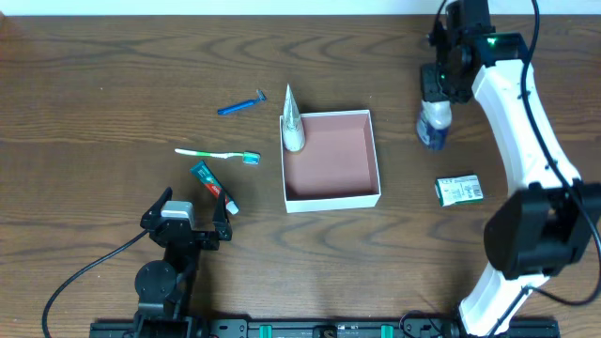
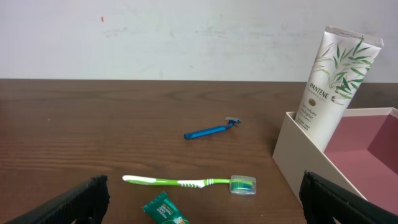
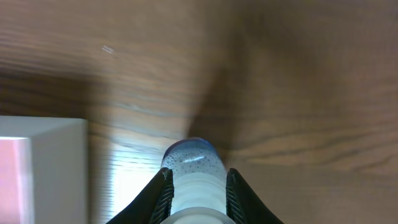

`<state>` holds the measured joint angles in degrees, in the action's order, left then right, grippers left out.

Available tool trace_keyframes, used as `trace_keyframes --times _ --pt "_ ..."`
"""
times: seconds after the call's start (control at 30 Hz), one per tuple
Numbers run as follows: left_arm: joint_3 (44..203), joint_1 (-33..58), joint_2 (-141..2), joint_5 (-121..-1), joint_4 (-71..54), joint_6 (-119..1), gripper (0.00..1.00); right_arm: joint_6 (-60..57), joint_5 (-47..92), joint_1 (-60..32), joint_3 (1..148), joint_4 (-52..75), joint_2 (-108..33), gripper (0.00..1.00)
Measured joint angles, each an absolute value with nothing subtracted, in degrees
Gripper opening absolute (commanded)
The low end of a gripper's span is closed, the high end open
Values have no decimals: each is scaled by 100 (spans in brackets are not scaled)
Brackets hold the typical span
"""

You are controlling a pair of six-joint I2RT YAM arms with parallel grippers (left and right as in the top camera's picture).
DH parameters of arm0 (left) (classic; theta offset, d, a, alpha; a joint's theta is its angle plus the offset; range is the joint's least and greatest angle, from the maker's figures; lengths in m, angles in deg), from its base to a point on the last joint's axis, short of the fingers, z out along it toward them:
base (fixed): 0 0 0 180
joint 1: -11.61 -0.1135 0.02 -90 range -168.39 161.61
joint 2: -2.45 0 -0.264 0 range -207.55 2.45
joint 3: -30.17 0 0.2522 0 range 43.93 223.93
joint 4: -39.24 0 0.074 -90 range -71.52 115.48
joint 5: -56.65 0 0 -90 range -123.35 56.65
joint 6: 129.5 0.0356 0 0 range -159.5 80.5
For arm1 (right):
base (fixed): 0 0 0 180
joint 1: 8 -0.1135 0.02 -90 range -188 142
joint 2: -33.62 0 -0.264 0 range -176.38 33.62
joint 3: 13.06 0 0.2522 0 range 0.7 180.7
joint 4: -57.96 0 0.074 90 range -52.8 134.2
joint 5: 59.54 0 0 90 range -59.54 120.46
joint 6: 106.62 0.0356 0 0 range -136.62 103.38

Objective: Pack container
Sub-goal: 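Grasp the blue foaming soap bottle with the right gripper, then move the soap bottle into the box beside the Pantene tube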

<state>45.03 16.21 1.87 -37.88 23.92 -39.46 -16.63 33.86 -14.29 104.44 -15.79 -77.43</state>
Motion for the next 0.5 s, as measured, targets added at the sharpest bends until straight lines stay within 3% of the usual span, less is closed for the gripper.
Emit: trace_keyframes --times 0.5 --pt "4503 1621 187 -3788 2392 -3946 98 -171 4169 -3243 10600 -1719 -6237 1"
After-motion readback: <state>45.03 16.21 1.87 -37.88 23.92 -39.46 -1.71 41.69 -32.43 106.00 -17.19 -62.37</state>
